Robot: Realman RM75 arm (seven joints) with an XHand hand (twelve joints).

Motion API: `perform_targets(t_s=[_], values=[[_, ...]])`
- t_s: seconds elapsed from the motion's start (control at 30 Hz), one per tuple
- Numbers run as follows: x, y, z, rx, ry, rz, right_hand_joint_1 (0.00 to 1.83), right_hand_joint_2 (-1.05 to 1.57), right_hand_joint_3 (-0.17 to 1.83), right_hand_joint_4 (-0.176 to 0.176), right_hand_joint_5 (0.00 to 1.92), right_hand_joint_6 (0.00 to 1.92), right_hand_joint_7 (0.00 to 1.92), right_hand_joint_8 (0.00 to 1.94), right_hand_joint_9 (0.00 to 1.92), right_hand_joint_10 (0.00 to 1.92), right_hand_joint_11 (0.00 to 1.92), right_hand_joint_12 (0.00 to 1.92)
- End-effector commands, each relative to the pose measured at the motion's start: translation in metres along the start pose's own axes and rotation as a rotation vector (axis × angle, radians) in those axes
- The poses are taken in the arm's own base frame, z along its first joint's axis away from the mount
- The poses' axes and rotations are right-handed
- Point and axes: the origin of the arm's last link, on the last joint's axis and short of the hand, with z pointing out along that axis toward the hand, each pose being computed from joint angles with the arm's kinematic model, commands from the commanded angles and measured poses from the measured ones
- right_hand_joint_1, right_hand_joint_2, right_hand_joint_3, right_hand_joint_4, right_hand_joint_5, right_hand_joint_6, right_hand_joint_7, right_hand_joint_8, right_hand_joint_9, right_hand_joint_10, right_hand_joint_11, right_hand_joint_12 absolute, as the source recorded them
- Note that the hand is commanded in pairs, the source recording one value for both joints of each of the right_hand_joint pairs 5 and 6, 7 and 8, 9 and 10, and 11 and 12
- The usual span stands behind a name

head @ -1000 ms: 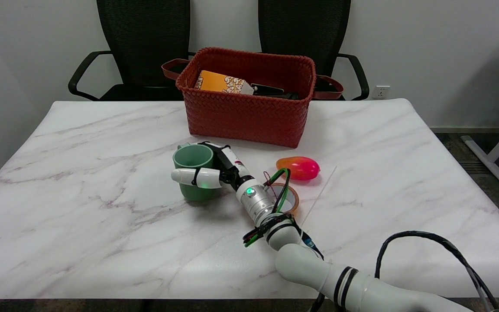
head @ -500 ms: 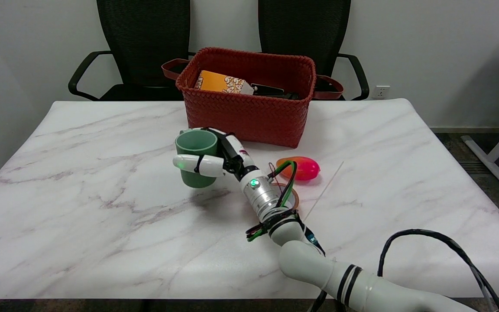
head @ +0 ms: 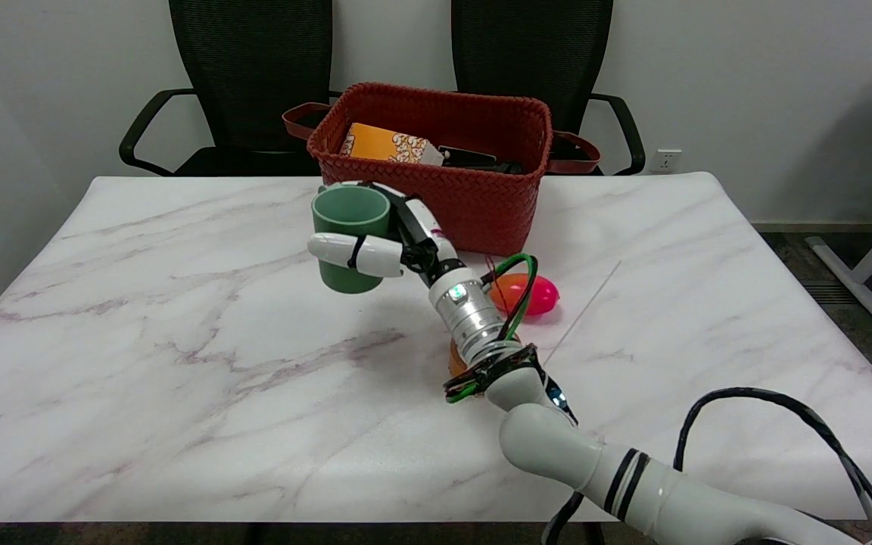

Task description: Pick up the green mug.

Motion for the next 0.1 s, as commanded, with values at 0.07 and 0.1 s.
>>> perform_targets(t_s=[0.07,0.1], values=[[0.0274,-0.0438,0.0124,0.144,0.04,-0.037,1.01,0.79,-0.17,0.0,0.48,0.48,0.94,0.94,0.76,0.76,0.56,0.56],[0.0306,-0.0461,0.0143,0.153,0.048,-0.047,1.01,0.79,-0.17,0.0,0.48,0.48,0.94,0.94,0.75,0.75,0.55,0.55]])
